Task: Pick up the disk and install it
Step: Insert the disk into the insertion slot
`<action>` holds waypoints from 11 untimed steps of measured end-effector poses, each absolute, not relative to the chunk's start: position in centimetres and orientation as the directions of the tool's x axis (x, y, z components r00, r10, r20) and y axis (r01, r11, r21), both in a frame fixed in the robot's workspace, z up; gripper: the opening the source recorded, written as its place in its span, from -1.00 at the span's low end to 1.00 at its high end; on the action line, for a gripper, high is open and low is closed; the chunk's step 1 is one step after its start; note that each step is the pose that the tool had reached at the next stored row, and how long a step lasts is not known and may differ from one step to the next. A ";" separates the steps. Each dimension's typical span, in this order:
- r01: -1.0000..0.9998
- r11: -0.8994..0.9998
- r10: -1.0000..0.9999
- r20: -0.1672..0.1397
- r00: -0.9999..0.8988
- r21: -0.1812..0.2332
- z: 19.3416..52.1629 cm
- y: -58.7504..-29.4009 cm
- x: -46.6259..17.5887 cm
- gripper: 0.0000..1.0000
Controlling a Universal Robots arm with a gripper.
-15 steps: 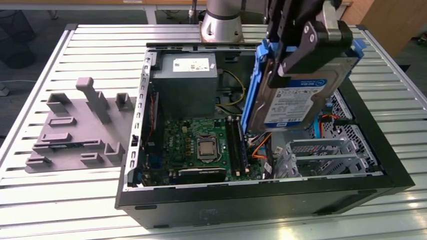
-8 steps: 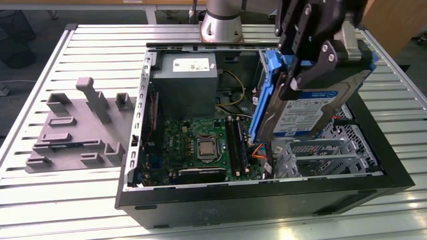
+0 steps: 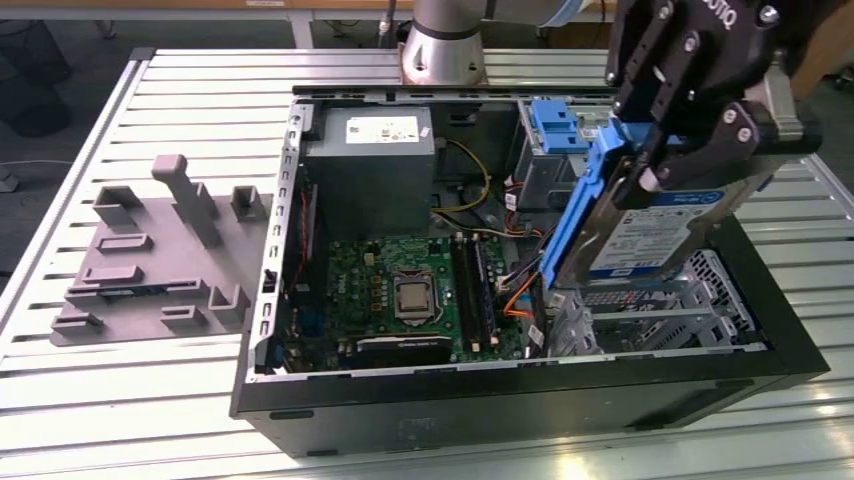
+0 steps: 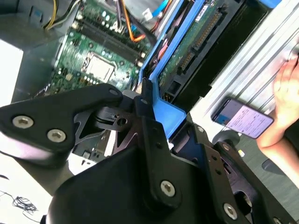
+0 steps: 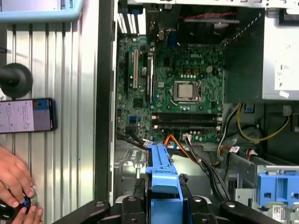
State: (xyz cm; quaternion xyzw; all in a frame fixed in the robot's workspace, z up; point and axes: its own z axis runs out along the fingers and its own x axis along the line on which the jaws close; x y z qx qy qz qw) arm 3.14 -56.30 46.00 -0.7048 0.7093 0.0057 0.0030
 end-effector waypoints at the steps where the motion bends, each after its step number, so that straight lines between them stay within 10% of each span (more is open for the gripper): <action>1: -1.000 0.006 -1.000 -0.012 -0.006 0.004 45.9 -56.3 3.6 -0.27; 11: -1.000 0.006 -1.000 -0.012 -0.006 0.004 45.6 -56.4 5.1 -0.27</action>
